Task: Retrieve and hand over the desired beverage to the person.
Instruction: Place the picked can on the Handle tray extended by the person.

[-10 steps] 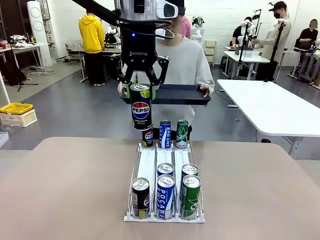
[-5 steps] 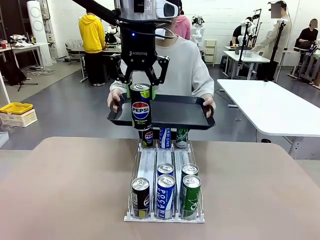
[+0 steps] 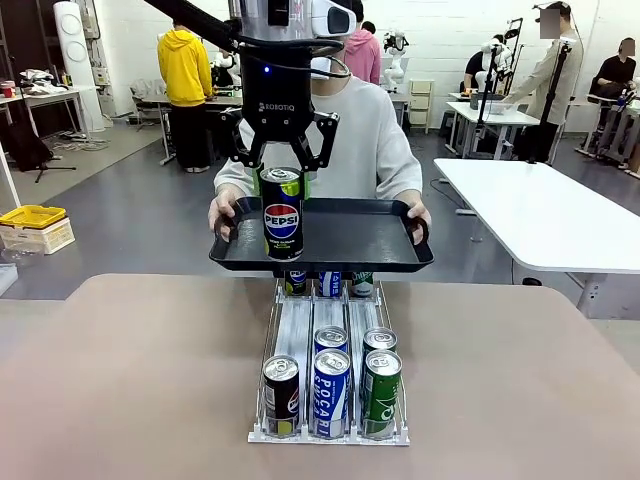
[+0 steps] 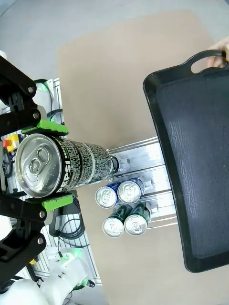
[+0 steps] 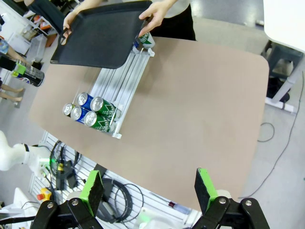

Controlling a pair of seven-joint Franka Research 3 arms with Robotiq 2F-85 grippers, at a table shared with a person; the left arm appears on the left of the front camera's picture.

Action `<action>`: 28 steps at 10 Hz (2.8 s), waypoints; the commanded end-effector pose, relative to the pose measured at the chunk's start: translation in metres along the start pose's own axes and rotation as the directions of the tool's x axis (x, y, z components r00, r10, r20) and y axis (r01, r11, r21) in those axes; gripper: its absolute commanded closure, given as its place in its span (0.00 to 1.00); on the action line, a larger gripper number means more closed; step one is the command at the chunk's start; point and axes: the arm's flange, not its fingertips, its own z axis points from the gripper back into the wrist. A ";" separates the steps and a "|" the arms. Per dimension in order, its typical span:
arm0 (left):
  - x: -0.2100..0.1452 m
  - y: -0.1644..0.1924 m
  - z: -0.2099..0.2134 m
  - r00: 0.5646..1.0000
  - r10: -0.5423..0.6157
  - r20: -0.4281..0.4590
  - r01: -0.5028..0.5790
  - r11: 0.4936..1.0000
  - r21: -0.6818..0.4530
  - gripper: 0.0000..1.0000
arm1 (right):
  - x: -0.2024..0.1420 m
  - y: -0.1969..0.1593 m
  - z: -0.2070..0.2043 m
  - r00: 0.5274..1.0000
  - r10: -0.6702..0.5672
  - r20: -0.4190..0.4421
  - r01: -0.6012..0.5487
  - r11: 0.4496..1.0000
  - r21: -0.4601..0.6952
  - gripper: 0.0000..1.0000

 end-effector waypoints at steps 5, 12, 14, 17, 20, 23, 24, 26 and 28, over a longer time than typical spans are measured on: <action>0.046 0.017 -0.001 1.000 -0.003 0.028 0.005 0.998 -0.062 0.41 | 0.000 -0.001 -0.002 1.000 0.002 -0.001 -0.002 1.000 0.010 0.00; 0.183 0.045 -0.031 0.992 0.112 0.054 -0.113 0.994 0.014 0.41 | 0.000 -0.001 -0.002 1.000 0.002 -0.001 -0.002 1.000 0.010 0.00; 0.167 0.058 -0.053 0.994 0.096 0.056 -0.097 0.995 0.003 0.41 | 0.000 -0.001 -0.002 1.000 0.002 -0.001 -0.002 1.000 0.010 0.00; 0.167 0.058 -0.053 0.994 0.096 0.056 -0.097 0.995 0.003 0.41 | 0.000 -0.001 -0.002 1.000 0.002 -0.001 -0.002 1.000 0.010 0.00; 0.179 0.051 -0.066 0.999 0.046 -0.003 -0.046 0.999 -0.017 0.41 | 0.000 -0.001 -0.002 1.000 0.002 -0.001 -0.002 1.000 0.010 0.00; 0.194 0.048 -0.069 0.988 0.046 -0.145 -0.050 0.999 -0.020 0.41 | 0.000 -0.001 -0.002 1.000 0.002 -0.001 -0.002 1.000 0.010 0.00; 0.194 0.046 -0.072 0.986 0.049 -0.157 -0.052 0.999 -0.014 0.41 | 0.000 -0.001 -0.002 1.000 0.002 -0.001 -0.002 1.000 0.010 0.00; 0.198 0.045 -0.076 0.984 0.052 -0.169 -0.053 0.999 -0.002 0.41 | 0.000 -0.001 -0.002 1.000 0.002 -0.001 -0.002 1.000 0.010 0.00; 0.196 0.047 -0.075 0.991 0.039 -0.129 -0.041 0.999 -0.011 0.41 | 0.000 -0.001 -0.002 1.000 0.002 -0.001 -0.002 1.000 0.010 0.00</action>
